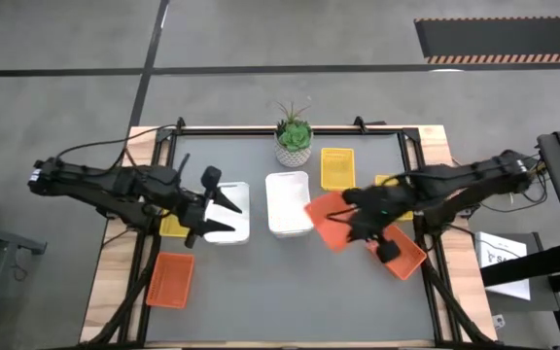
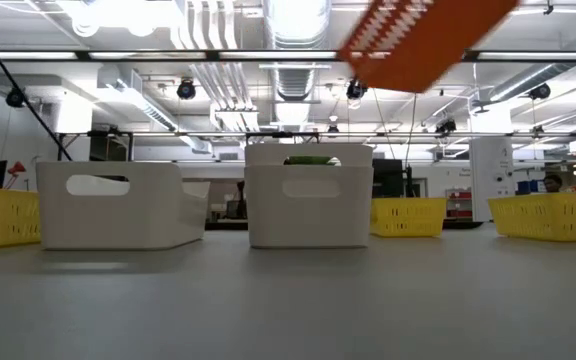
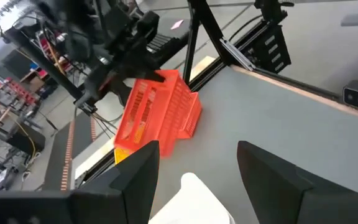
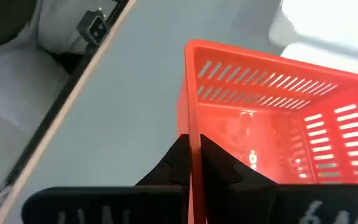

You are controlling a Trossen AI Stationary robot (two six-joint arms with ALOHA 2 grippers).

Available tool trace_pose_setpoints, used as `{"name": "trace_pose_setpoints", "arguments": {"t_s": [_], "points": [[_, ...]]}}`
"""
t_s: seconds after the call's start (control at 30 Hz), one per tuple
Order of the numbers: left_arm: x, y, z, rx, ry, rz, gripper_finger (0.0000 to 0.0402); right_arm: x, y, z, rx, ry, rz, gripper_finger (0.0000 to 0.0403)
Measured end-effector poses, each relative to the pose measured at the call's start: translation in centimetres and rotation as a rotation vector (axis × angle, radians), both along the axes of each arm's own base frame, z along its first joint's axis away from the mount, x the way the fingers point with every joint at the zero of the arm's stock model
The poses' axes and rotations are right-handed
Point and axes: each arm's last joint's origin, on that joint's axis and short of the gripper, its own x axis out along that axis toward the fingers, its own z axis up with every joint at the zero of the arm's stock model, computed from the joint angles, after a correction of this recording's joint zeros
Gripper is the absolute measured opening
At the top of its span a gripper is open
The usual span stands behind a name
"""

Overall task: Stack baskets by color
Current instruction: Stack the top orange bin on the right orange bin

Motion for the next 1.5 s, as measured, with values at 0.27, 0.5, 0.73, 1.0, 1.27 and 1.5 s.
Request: {"name": "trace_pose_setpoints", "arguments": {"t_s": [0.27, 0.5, 0.73, 1.0, 1.27, 1.5], "points": [[-0.9, 0.2, -1.2, -0.002, -0.046, 0.002, 0.0201, -6.2, 2.8, -4.8, -0.056, 0.029, 0.025, 0.0008], [-1.3, 0.3, -1.6, -0.015, -0.082, 0.004, 0.0201, -9.6, 4.4, -6.6, -0.066, -0.014, -0.091, 0.0008], [-0.9, 0.2, -2.1, -0.008, -0.057, 0.019, 0.0201, -11.9, 6.1, -7.9, -0.252, -0.016, 0.066, 0.0008], [-0.6, 0.2, -2.3, -0.006, -0.05, 0.02, 0.0201, -12.9, 6.7, -8.2, -0.17, 0.127, -0.019, 0.0008], [-0.8, 0.2, -1.8, -0.013, -0.087, 0.021, 0.0201, -13.2, 6.8, -8.3, -0.11, 0.199, -0.039, 0.0008], [-0.8, 0.2, -1.8, -0.014, -0.089, 0.021, 0.0201, -13.2, 6.9, -8.6, -0.117, 0.24, -0.069, 0.0008]]}}
